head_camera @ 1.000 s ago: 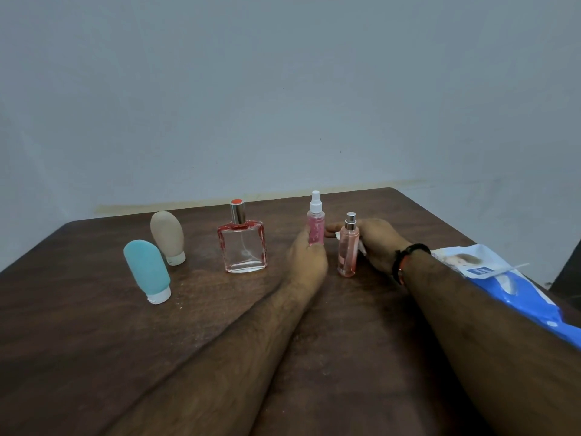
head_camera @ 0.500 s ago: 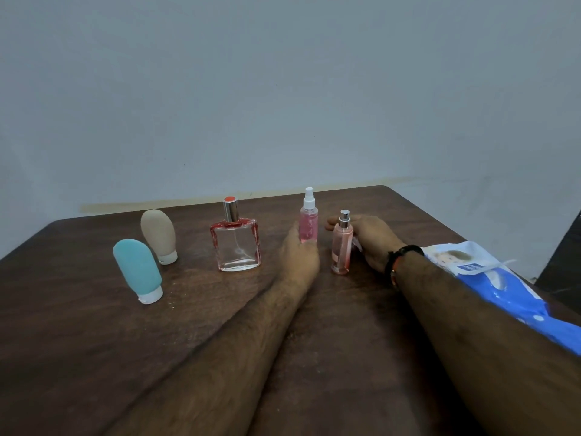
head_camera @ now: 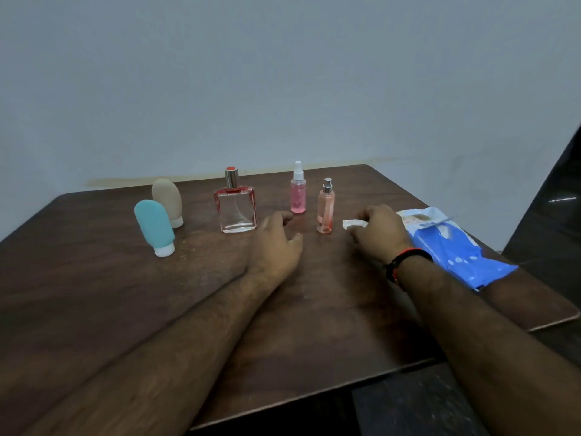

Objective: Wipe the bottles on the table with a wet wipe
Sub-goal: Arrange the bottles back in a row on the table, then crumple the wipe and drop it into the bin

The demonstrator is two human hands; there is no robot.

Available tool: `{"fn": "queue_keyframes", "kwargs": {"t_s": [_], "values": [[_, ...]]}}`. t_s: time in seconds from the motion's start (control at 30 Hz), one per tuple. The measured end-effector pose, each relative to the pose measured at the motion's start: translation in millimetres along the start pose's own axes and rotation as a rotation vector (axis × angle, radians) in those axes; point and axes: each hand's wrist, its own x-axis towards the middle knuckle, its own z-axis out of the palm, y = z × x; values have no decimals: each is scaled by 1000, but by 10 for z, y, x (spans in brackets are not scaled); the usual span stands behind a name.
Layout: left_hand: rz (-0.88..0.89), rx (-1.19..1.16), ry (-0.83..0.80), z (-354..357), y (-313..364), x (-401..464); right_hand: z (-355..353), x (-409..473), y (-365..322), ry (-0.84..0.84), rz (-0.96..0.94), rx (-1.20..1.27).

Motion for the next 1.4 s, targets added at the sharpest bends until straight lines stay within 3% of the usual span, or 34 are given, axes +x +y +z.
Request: {"fn": "queue_keyframes", "kwargs": {"t_s": [0.27,0.43,0.8,1.07,1.4], "values": [[197,425,-37,-284,-87,-565,44,-846,-474,34,-283,-32],[203,520,-95,-547,-173,-801,104,-1130,-646,29,-368,-21],[312,508,-135,-671,94,-1190,-133,-1542,-449,151,-449,-38],[531,369,-104,-260,517,-1394,-478,-1782,-2,236,-401,-27],[655,157,-170,263,1158,-1520,-839,-1963,661,317,-264,89]]}}
